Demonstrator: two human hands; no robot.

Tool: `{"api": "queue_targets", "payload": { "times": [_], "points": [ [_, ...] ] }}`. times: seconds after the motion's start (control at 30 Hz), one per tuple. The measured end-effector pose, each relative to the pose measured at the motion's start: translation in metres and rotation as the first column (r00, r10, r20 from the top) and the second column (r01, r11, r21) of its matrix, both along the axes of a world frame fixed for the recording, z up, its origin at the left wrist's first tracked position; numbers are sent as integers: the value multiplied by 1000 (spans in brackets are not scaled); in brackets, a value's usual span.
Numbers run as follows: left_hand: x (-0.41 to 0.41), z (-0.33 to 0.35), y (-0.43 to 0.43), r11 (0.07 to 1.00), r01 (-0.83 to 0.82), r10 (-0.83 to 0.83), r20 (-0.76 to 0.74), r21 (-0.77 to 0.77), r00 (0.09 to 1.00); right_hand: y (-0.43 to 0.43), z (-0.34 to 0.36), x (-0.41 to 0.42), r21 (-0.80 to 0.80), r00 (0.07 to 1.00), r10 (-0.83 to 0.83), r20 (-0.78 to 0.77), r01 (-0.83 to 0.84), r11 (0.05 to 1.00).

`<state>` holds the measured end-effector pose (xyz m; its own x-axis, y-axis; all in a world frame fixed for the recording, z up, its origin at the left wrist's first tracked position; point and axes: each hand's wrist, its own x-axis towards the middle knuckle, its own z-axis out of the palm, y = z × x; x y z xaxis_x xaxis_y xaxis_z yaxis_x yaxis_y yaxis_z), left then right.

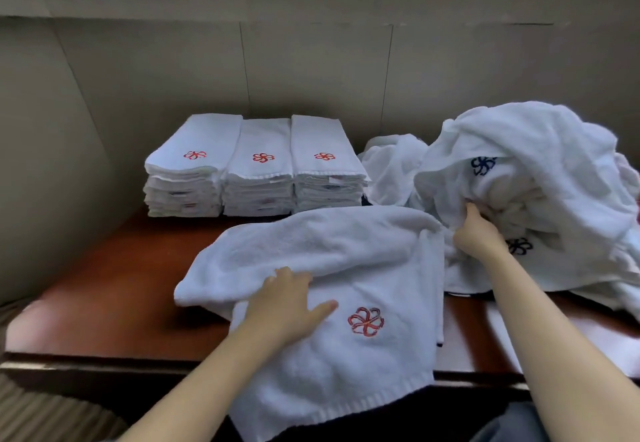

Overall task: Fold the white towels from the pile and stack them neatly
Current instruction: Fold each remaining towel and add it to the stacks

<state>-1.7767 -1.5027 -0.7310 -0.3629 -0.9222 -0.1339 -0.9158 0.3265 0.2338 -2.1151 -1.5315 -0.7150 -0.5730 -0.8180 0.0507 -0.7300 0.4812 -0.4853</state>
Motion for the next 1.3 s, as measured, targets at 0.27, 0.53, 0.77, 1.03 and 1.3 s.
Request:
{"api": "queue_targets", "payload": {
  "times": [0.27, 0.53, 0.77, 1.03, 1.3],
  "points": [
    [-17, 2, -15, 992, 92, -92, -3, 87, 996, 2, 0, 17, 8, 972, -31, -234, 34, 999],
    [9, 21, -12, 747, 513, -331, -433, 423, 839, 7, 6, 126, 54, 621, 715, -320, -742, 668],
    [91, 35, -50, 994, -100, 109, 239, -52, 965, 41, 33, 158, 463, 567, 823, -47, -717, 520],
    [70, 11, -46, 895, -442, 441, 38, 57, 897, 26, 8, 163, 45, 737, 672, -64, -671, 740],
    [103, -13, -71, 951, -303, 304, -13, 59, 953, 6, -34, 116, 237, 765, 595, -245, -548, 802]
  ]
}}
